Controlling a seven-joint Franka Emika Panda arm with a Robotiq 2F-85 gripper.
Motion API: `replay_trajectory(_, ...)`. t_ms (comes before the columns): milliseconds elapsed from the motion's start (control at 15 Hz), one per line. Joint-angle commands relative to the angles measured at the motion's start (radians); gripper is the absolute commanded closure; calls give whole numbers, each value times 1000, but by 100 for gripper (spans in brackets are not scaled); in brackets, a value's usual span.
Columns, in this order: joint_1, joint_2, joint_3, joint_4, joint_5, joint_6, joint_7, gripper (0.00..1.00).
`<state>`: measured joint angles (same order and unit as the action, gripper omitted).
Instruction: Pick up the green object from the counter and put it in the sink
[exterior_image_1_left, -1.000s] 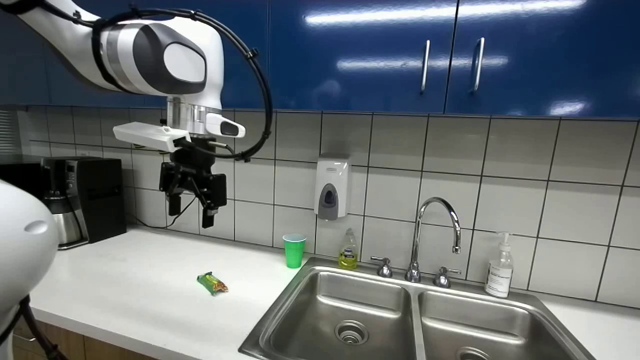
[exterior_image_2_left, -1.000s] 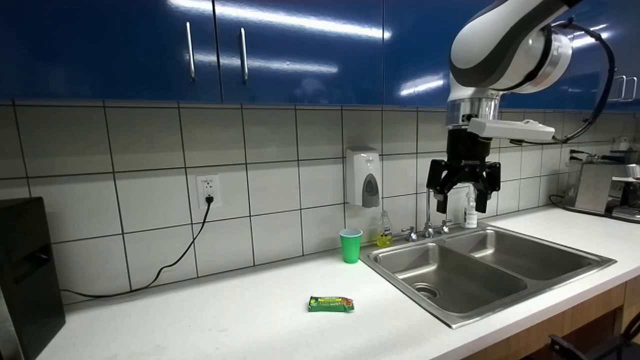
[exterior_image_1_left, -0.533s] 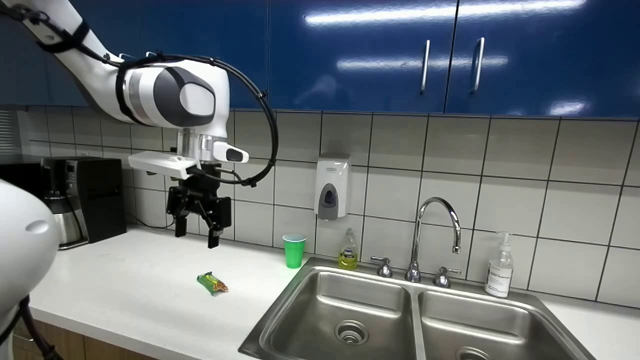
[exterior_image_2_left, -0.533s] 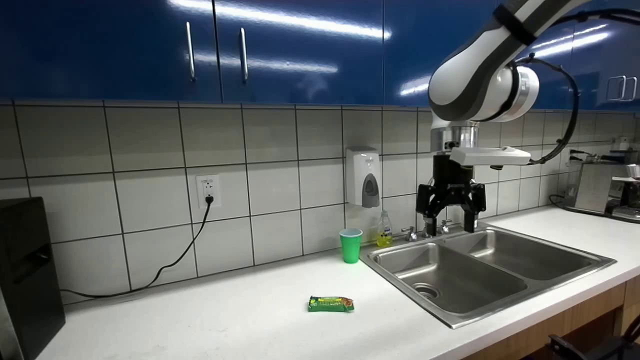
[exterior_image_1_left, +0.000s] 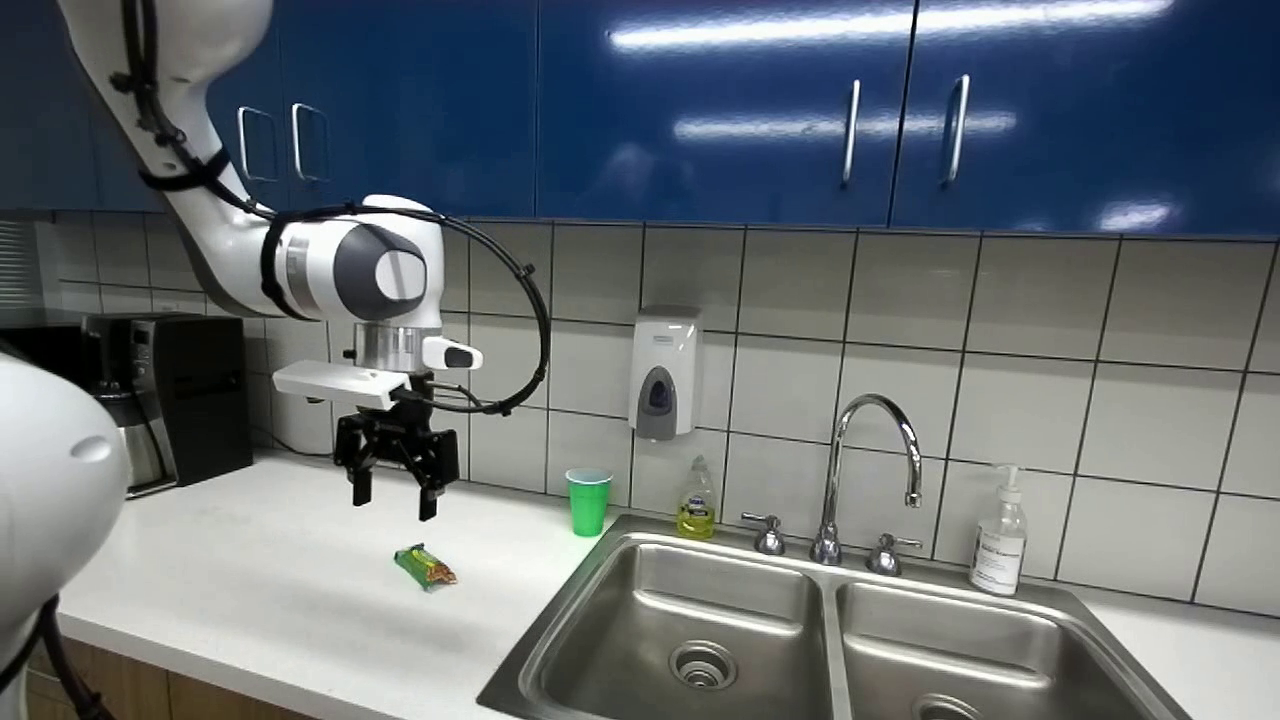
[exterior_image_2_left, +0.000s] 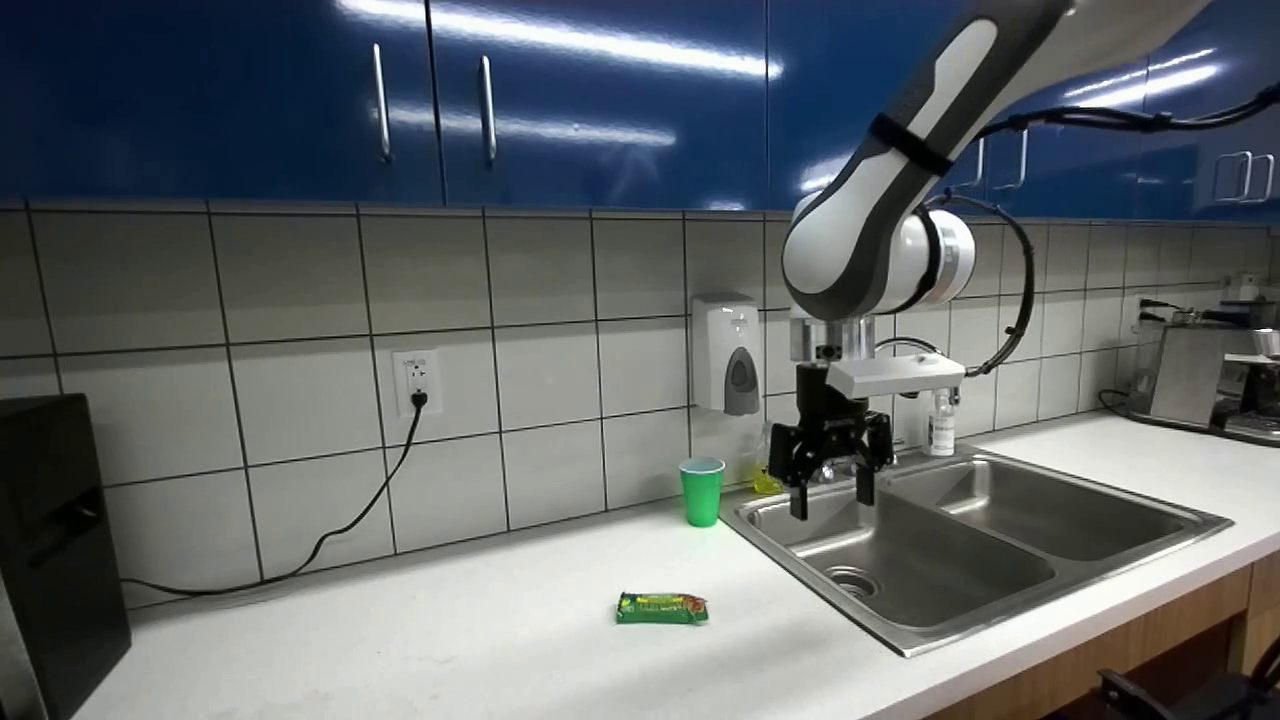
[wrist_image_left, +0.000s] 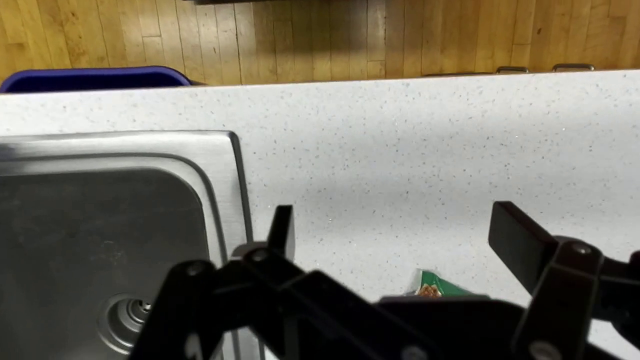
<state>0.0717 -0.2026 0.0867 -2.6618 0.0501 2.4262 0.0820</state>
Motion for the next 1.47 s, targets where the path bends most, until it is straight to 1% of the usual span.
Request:
replay_trajectory(0, 3, 167, 20, 109, -45, 55, 40, 0)
replay_trajectory(267, 18, 323, 11, 224, -76, 81, 62, 0)
replay_trajectory(600, 59, 470, -2, 363, -92, 68, 153, 0)
replay_trajectory(933, 115, 568, -24, 469, -90, 72, 263, 0)
replay_trajectory(1400, 192, 678, -80, 587, -111, 51, 393, 0)
